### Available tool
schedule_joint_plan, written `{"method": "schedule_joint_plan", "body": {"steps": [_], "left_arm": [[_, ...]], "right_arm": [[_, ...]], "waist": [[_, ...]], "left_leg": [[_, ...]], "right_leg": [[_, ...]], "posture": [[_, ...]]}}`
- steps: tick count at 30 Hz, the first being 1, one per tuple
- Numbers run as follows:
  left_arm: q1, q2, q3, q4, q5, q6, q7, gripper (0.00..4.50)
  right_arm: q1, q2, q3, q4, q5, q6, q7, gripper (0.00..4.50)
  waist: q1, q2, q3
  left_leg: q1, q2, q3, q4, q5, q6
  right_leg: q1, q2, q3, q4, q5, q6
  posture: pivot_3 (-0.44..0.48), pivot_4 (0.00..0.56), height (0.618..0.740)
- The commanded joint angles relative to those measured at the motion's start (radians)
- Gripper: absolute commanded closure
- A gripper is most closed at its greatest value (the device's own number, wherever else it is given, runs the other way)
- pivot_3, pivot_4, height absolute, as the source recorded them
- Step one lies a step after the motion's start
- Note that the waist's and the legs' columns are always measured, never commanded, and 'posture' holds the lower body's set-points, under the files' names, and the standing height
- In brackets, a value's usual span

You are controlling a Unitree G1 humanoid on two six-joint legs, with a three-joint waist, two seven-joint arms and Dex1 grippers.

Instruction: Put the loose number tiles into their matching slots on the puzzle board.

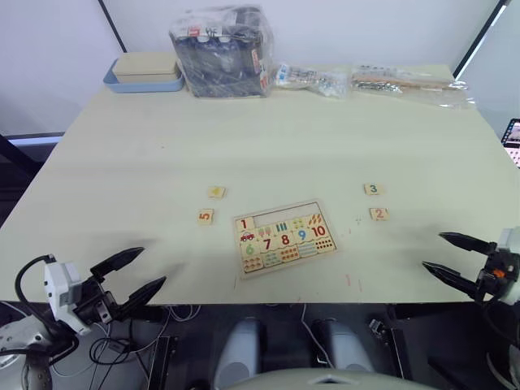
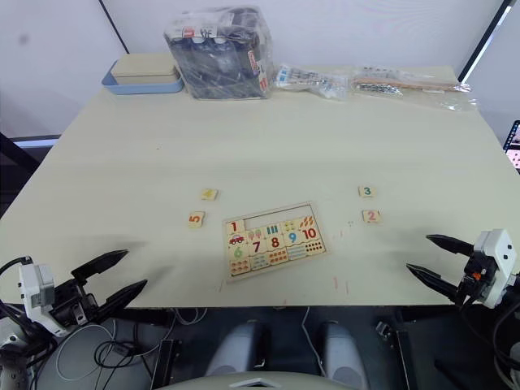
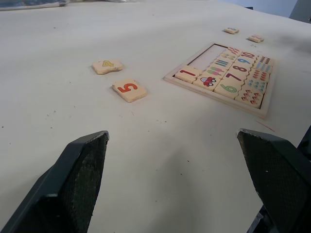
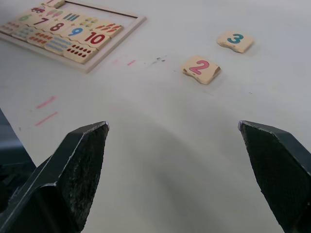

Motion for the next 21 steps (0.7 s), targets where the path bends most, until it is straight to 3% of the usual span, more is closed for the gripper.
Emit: {"method": "schedule_joint_plan", "body": {"steps": [1, 9, 15, 21], "left_arm": [[0.011, 0.0, 0.008, -0.007, -0.01, -0.014, -0.007, 0.0], [0.016, 0.019, -0.009, -0.083, -0.055, 0.065, -0.02, 0.0], [-0.02, 0.053, -0.05, -0.137, -0.062, 0.105, -0.055, 0.0], [-0.088, 0.059, -0.049, -0.096, -0.089, 0.074, -0.127, 0.0]], "right_arm": [[-0.026, -0.015, 0.005, -0.019, 0.013, -0.008, -0.006, 0.03], [-0.245, -0.066, 0.2, -0.004, -0.044, 0.086, -0.03, 0.03], [-0.551, -0.071, 0.394, 0.209, -0.139, 0.078, 0.048, 0.03], [-0.745, -0.074, 0.531, 0.453, -0.255, -0.026, 0.167, 0.03]], "waist": [[0.0, 0.0, 0.0], [-0.001, 0.0, 0.0], [0.0, 0.001, 0.0], [0.0, 0.002, 0.001]], "left_leg": [[0.0, 0.0, 0.0, 0.0, 0.0, 0.0], [0.0, 0.001, 0.0, 0.0, 0.0, 0.0], [0.0, 0.001, -0.001, 0.001, 0.0, 0.0], [-0.001, -0.001, 0.0, 0.001, 0.0, 0.0]], "right_leg": [[0.0, 0.0, 0.0, 0.0, 0.0, 0.0], [0.0, 0.001, 0.0, 0.0, 0.0, 0.0], [0.0, 0.001, 0.0, 0.0, 0.001, -0.001], [0.001, 0.001, 0.0, -0.001, 0.001, -0.001]], "posture": [[0.0, 0.15, 0.74], [0.0, 0.15, 0.74], [0.0, 0.15, 0.74], [0.0, 0.15, 0.74]]}}
